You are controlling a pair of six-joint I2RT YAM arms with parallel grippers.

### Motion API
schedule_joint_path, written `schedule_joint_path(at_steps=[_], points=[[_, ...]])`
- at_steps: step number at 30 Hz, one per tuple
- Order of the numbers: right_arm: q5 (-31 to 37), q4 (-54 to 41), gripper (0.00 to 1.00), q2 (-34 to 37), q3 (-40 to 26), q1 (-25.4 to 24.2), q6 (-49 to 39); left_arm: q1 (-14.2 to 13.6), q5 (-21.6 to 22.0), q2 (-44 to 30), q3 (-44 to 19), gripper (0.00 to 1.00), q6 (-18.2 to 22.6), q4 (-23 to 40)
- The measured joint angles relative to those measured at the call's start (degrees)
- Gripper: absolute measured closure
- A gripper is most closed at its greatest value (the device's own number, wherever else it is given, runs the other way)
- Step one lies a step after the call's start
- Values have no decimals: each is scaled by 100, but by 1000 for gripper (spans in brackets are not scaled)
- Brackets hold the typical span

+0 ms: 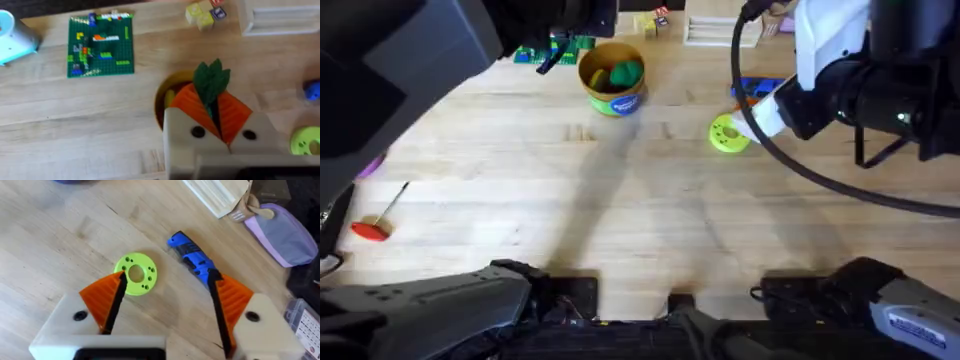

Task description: Pick up the gripper from the table and insert it into the empty holder that is missing its gripper. Then pick up a screw, insert it into the mounting hole, and use the screwdriver to tighten it. Finally, clean up the table by picking up the vegetable and placing it into the bucket.

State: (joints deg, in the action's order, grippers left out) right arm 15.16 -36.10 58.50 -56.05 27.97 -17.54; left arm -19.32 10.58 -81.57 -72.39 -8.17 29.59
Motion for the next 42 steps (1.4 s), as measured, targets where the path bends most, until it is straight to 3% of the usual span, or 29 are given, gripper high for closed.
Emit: schedule_joint_path(at_steps=[6, 10, 16, 17, 18, 23, 24, 32, 42], points=[[0, 0, 10, 2, 0, 0, 0, 297, 173, -667, -21, 982, -45, -206], [0, 0, 9, 0, 0, 0, 0, 307, 169, -1140, -17, 983, -49, -211], [0, 0, 9, 1, 0, 0, 0, 307, 167, -1264, -14, 975, -47, -243], [0, 0, 9, 0, 0, 0, 0, 307, 167, -1264, -14, 923, -57, -262], [0, 1, 10, 0, 0, 0, 0, 307, 165, -1264, -14, 809, -52, -278], [0, 0, 9, 2, 0, 0, 0, 307, 166, -1264, -14, 57, -85, -327], [0, 3, 9, 0, 0, 0, 0, 307, 167, -1264, -14, 24, -91, -319], [0, 7, 10, -514, 0, 0, 308, 307, 154, -695, -43, 8, -91, 541], [-213, -2, 10, -1471, 0, 0, 1122, 307, 140, 1278, -336, 8, -89, 2177]])
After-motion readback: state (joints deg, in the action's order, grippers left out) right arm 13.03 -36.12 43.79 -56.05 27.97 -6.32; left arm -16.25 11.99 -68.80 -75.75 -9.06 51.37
